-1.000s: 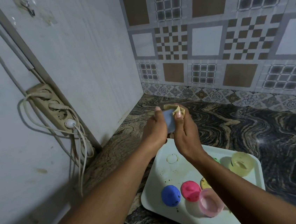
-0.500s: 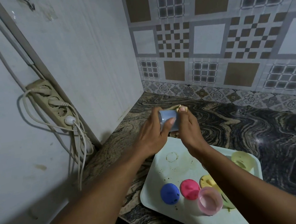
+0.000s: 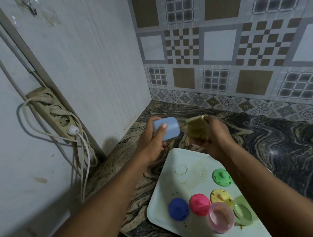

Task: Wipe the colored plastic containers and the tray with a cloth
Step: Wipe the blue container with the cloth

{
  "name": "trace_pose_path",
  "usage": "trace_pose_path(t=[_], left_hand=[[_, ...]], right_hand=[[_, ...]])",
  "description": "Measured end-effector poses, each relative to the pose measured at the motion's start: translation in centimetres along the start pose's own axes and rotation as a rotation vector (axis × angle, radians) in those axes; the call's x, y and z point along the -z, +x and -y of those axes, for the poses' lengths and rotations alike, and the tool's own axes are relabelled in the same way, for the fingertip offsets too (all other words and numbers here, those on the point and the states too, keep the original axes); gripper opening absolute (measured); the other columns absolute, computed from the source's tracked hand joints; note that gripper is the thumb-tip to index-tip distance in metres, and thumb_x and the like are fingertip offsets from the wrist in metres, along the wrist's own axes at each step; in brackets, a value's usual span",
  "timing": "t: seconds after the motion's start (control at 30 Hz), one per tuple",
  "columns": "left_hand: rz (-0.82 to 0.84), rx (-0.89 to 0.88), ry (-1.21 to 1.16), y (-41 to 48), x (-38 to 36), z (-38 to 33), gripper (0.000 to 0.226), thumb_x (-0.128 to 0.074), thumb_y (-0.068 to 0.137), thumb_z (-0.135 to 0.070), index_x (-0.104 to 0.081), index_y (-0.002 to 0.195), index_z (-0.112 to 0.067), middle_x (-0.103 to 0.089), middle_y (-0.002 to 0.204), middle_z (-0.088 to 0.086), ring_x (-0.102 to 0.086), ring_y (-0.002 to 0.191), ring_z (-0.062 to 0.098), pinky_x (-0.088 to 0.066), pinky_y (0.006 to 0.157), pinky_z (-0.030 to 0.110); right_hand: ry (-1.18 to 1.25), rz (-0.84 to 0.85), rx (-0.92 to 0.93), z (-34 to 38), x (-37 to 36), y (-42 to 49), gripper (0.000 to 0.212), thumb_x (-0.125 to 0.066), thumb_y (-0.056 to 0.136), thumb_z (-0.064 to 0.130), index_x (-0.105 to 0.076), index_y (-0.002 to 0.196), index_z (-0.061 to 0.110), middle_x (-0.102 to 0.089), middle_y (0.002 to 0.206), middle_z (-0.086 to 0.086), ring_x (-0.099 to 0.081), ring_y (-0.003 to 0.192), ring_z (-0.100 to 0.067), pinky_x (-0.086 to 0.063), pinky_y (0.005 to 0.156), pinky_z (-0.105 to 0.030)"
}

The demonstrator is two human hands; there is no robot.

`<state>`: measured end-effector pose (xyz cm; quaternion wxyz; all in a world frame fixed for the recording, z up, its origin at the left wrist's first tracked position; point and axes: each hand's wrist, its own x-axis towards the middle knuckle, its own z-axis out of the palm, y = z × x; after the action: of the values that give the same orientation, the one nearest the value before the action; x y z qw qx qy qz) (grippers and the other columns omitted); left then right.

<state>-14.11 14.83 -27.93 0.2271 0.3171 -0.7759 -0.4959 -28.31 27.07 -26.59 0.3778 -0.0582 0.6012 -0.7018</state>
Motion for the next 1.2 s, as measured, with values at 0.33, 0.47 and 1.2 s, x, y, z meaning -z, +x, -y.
trace_pose_path(t=[0.33, 0.47, 1.2], left_hand=[[-0.117, 0.237, -0.440, 0.1, -0.5, -2.6, 0.050, -0.035, 0.090, -0.054, -0.060, 0.097, -0.011, -0.053, 0.074, 0.012, -0.046, 0.054, 0.020, -0.033, 0.053, 0.031], [-0.049, 0.273, -0.510, 0.0, 1.0, -2.6, 0.030, -0.038, 0.102, -0.038, -0.057, 0.104, -0.014, -0.058, 0.084, 0.016, -0.055, 0.059, 0.024, -0.045, 0.055, 0.034], [0.069, 0.175, -0.503, 0.7, 1.2, -1.8, 0.056, -0.081, 0.082, -0.016, -0.060, 0.134, -0.015, -0.066, 0.126, 0.011, -0.066, 0.113, 0.028, -0.060, 0.084, 0.040]], right_hand=[[-0.318, 0.324, 0.426, -2.7, -2.6, -2.3, 0.044, -0.034, 0.108, 0.037, -0.058, 0.137, 0.014, -0.067, 0.131, -0.010, -0.064, 0.123, -0.024, -0.052, 0.102, -0.039], [0.063, 0.095, -0.005, -0.8, -2.1, -2.0, 0.030, -0.042, 0.107, 0.023, -0.067, 0.107, 0.007, -0.075, 0.104, -0.018, -0.073, 0.096, -0.033, -0.057, 0.094, -0.051], [-0.196, 0.222, 0.257, -2.3, -2.5, -1.1, 0.042, -0.036, 0.108, 0.036, -0.064, 0.118, 0.007, -0.066, 0.115, -0.024, -0.068, 0.104, -0.039, -0.063, 0.079, -0.047]])
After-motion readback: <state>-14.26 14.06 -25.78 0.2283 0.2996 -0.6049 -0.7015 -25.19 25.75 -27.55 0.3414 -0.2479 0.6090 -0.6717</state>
